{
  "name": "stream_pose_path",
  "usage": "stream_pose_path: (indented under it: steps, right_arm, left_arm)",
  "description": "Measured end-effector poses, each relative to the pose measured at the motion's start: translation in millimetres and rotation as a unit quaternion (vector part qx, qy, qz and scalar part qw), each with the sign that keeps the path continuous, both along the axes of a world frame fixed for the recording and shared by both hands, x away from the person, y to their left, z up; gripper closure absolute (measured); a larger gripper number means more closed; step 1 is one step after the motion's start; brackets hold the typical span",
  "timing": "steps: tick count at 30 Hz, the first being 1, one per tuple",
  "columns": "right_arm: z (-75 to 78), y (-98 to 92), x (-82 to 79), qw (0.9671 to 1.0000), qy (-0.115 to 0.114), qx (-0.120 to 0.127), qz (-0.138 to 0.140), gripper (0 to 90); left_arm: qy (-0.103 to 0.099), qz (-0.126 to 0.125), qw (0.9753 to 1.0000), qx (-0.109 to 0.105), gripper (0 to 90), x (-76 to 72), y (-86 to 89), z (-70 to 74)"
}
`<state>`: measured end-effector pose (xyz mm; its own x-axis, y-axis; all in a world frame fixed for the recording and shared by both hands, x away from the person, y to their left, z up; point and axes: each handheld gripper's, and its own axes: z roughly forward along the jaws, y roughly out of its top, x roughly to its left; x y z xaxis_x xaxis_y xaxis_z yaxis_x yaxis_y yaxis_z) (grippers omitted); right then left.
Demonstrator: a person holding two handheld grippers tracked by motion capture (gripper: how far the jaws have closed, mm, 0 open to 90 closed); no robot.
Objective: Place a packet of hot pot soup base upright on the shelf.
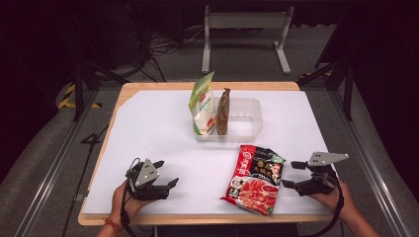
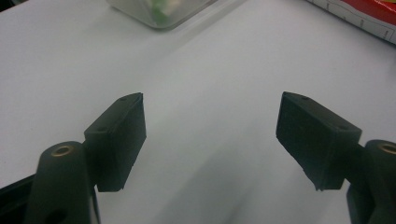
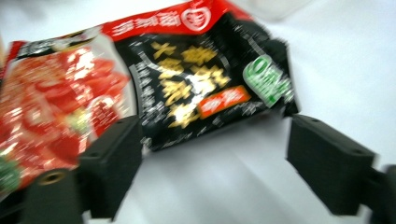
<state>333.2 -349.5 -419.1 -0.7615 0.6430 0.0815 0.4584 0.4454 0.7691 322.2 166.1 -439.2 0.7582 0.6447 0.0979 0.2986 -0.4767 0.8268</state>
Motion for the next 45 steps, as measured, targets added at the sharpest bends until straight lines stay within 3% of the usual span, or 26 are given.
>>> stream_pose_path:
  steps: [3, 6, 8, 11, 14, 17, 21, 23, 26, 28, 30, 32, 38, 41, 42, 45]
  right_arm:
    - [2.2, 10.1, 5.8, 0.9995, -0.014, -0.026, 0.009, 10.2]
    - [4.0, 19.2, 10.8, 0.9989, -0.029, -0.035, 0.012, 12.0]
    - [4.0, 21.6, 16.5, 0.9984, -0.033, -0.046, -0.002, 13.9]
    - [-0.2, 15.2, 32.4, 0.9995, -0.005, -0.004, -0.032, 15.5]
    - [-7.5, 13.1, 45.9, 0.9981, 0.033, 0.016, -0.05, 15.8]
    - [-11.5, 14.8, 52.6, 0.9972, 0.044, 0.021, -0.056, 16.5]
    - [-13.9, 14.4, 59.3, 0.9949, 0.059, 0.036, -0.074, 17.7]
    - [-14.7, 15.0, 62.2, 0.9916, 0.086, 0.055, -0.08, 17.2]
    - [-16.6, 23.2, 65.0, 0.9912, 0.098, 0.045, -0.077, 16.7]
    - [-17.8, 27.7, 66.2, 0.9903, 0.106, 0.054, -0.072, 17.0]
    - [-18.1, 32.7, 66.4, 0.9912, 0.106, 0.043, -0.067, 16.2]
    - [-18.4, 35.6, 67.6, 0.9894, 0.116, 0.056, -0.067, 16.8]
    - [-18.9, 43.0, 68.8, 0.99, 0.11, 0.05, -0.073, 29.2]
    - [-19.4, 40.1, 68.8, 0.9881, 0.111, 0.057, -0.09, 39.4]
    - [-20.3, 37.1, 69.6, 0.986, 0.117, 0.067, -0.098, 48.4]
    - [-21.1, 36.5, 70.1, 0.9855, 0.119, 0.072, -0.096, 52.0]
  left_arm:
    - [-0.003, -0.002, 1.0, 0.002, 24.9, -0.7, 0.0, 0.2]
    - [-0.003, -0.001, 1.0, 0.001, 24.6, -0.6, 0.6, 0.0]
    - [-0.003, -0.001, 1.0, 0.001, 24.6, -0.5, 0.7, 0.1]
    - [-0.003, -0.001, 1.0, 0.0, 24.5, -0.4, 0.5, 0.3]
    - [-0.005, -0.003, 1.0, 0.005, 24.3, 0.1, -0.6, -0.5]
    - [-0.004, -0.004, 0.9999, 0.009, 24.3, -0.1, -1.4, -0.7]
    - [-0.006, -0.006, 0.9999, 0.009, 24.2, 0.5, -2.0, -0.6]
    - [-0.006, -0.007, 0.9999, 0.01, 24.2, 0.6, -3.0, -1.0]
    - [-0.006, -0.007, 0.9999, 0.013, 24.2, 0.4, -4.7, -1.2]
    - [-0.008, -0.008, 0.9998, 0.014, 24.1, 0.3, -4.8, -0.8]
    - [-0.008, -0.007, 0.9999, 0.013, 24.1, 0.4, -4.8, -0.7]
    - [-0.008, -0.007, 0.9998, 0.014, 24.1, 1.1, -4.8, -0.9]
    - [-0.01, -0.009, 0.9998, 0.017, 24.1, 1.2, -5.4, -1.4]
    - [-0.009, -0.009, 0.9997, 0.021, 24.2, 1.3, -5.9, -1.8]
    - [-0.008, -0.01, 0.9997, 0.022, 24.3, 0.9, -6.4, -2.1]
    - [-0.01, -0.011, 0.9996, 0.025, 24.4, 0.7, -6.7, -2.2]
